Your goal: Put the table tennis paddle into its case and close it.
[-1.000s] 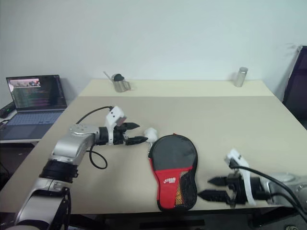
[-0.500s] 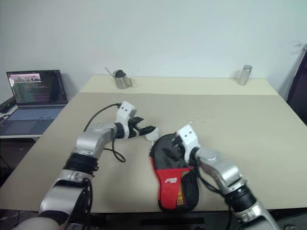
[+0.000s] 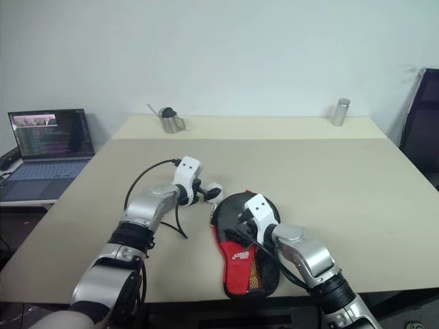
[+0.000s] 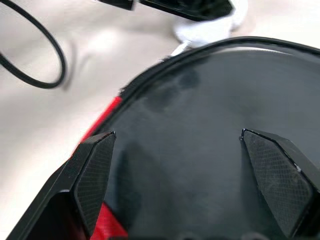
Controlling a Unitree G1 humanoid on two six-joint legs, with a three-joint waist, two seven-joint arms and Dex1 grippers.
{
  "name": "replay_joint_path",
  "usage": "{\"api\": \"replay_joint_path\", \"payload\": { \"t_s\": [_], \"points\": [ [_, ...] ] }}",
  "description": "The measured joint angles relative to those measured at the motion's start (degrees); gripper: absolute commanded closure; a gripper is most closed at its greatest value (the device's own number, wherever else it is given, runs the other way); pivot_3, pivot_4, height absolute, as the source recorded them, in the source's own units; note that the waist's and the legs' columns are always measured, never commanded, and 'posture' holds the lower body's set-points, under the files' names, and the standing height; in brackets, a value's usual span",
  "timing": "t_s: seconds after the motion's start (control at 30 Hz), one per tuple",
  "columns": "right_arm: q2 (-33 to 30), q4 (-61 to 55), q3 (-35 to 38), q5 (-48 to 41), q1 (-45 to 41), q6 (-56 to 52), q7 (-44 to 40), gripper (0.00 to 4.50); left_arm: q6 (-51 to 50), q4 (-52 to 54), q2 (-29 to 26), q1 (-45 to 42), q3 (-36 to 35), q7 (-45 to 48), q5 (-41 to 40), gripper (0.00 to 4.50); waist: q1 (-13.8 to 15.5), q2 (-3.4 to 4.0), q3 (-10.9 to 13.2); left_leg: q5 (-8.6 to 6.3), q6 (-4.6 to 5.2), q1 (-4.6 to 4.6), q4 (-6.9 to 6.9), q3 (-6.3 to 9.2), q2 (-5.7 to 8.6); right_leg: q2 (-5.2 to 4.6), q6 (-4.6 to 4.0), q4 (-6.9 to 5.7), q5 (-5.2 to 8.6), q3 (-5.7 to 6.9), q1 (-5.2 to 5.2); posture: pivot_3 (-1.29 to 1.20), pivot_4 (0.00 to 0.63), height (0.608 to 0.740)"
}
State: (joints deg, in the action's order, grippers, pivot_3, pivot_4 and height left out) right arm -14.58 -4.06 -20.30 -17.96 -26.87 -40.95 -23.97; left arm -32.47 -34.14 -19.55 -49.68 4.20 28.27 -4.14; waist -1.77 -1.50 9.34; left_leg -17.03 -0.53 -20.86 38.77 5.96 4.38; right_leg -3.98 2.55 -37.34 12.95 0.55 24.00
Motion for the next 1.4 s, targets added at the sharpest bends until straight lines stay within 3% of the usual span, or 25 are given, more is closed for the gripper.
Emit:
{"api": "replay_joint_path", "payload": {
  "t_s": [0.23,0.27,0.33,0.63,0.7,1.1,1.4],
  "points": [
    [1.0,-0.1,0.5,1.6,0.3,-0.3,-1.0,0.06,-0.4,-2.6,2.5,0.7,0.4,-0.7,0.5,0.00,0.0,0.02,-0.1,0.00,-0.01,0.00,-0.01,0.01,-0.01,-0.01,0.00,-0.01,0.00,0.00,0.01,0.00,0.150,0.740],
    [1.1,-0.1,0.5,1.6,0.3,-0.5,-1.0,0.02,-0.2,-3.1,2.5,0.6,0.5,-1.0,0.7,0.17,0.0,0.03,-0.2,-0.01,-0.01,0.00,-0.01,0.00,0.00,-0.01,0.00,0.00,0.00,0.00,0.00,0.00,0.150,0.740],
    [1.5,-0.1,0.5,2.1,0.4,-0.9,-1.1,0.00,0.7,-5.7,3.5,0.0,0.3,-2.4,1.0,0.60,0.0,0.05,-0.4,-0.01,0.00,0.01,0.00,0.01,0.01,-0.02,0.00,0.01,0.00,0.01,-0.01,0.00,0.150,0.740],
    [2.5,0.1,0.6,3.4,0.5,-1.9,-2.2,0.00,4.3,-11.2,5.8,-2.3,-0.2,-5.0,1.1,3.62,0.0,0.09,-0.6,-0.03,0.04,0.15,0.01,0.02,0.00,-0.02,0.01,-0.35,0.01,0.02,-0.02,0.00,0.150,0.740],
    [2.6,0.1,0.7,3.4,0.5,-2.1,-2.3,0.00,5.3,-13.1,5.8,-3.3,-0.2,-5.2,1.1,4.06,0.0,0.09,-0.6,-0.01,0.01,0.16,0.01,0.05,0.00,-0.02,0.01,-0.41,0.01,0.05,-0.02,0.00,0.150,0.740],
    [2.9,1.0,-0.5,4.3,-1.0,-3.4,-5.0,0.00,18.7,-36.6,5.9,-15.3,1.7,-9.0,8.1,4.18,-0.1,0.06,-0.6,0.14,-0.14,0.13,0.03,0.10,-0.04,0.05,0.05,-0.51,0.02,0.11,0.04,0.00,0.150,0.740],
    [3.2,0.8,-1.7,5.5,-1.8,-3.8,-7.2,0.00,24.6,-42.8,9.4,-19.2,4.5,-11.1,15.0,4.18,-0.1,0.06,-0.6,0.10,-0.11,0.01,-0.03,0.08,-0.01,0.04,-0.04,-0.33,-0.03,0.10,0.11,0.00,0.150,0.740]
  ]
}}
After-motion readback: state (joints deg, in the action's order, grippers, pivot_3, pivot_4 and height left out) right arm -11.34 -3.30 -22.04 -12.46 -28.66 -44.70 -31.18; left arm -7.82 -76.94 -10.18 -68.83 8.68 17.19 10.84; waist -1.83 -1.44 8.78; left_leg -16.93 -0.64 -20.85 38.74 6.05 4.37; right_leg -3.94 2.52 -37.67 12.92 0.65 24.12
